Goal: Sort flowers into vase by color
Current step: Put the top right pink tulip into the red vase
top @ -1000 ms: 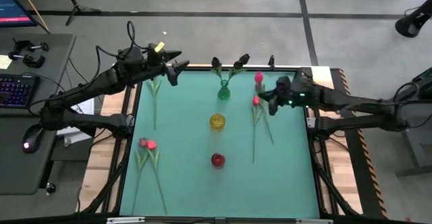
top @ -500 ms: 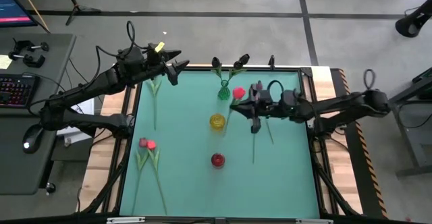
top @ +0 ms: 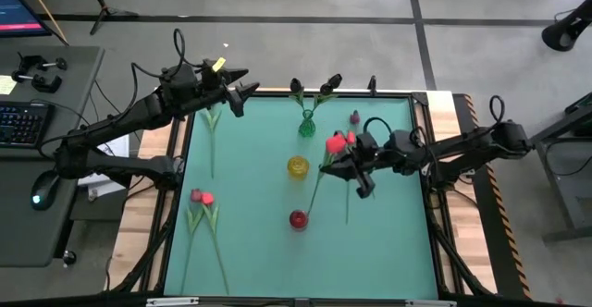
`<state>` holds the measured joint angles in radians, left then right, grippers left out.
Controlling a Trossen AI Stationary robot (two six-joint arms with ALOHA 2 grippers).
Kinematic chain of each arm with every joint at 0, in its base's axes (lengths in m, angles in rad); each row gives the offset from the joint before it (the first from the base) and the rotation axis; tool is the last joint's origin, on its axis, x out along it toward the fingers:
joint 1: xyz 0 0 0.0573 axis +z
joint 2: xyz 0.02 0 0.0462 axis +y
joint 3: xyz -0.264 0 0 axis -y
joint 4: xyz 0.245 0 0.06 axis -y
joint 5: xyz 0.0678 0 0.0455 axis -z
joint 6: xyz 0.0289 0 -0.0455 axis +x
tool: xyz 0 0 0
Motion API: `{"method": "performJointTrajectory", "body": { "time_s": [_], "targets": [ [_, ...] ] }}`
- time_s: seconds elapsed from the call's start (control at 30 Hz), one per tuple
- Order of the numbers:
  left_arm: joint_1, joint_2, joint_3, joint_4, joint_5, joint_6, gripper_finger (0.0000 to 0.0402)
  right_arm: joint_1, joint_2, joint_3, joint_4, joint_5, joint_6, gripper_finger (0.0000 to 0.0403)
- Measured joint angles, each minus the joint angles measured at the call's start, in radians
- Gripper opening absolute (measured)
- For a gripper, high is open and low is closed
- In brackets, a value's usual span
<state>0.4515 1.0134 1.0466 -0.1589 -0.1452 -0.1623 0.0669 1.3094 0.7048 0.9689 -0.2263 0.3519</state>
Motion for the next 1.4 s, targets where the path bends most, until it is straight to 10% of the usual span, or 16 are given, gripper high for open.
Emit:
{"method": "performJointTrajectory", "body": {
  "time_s": [1.4],
  "targets": [
    [0.0, 0.0, 0.0, -0.001, 0.0, -0.001, 0.0284, 0.021, 0.074, 0.211, -0.344, -0.002, -0.105, 0.0]
  ]
}}
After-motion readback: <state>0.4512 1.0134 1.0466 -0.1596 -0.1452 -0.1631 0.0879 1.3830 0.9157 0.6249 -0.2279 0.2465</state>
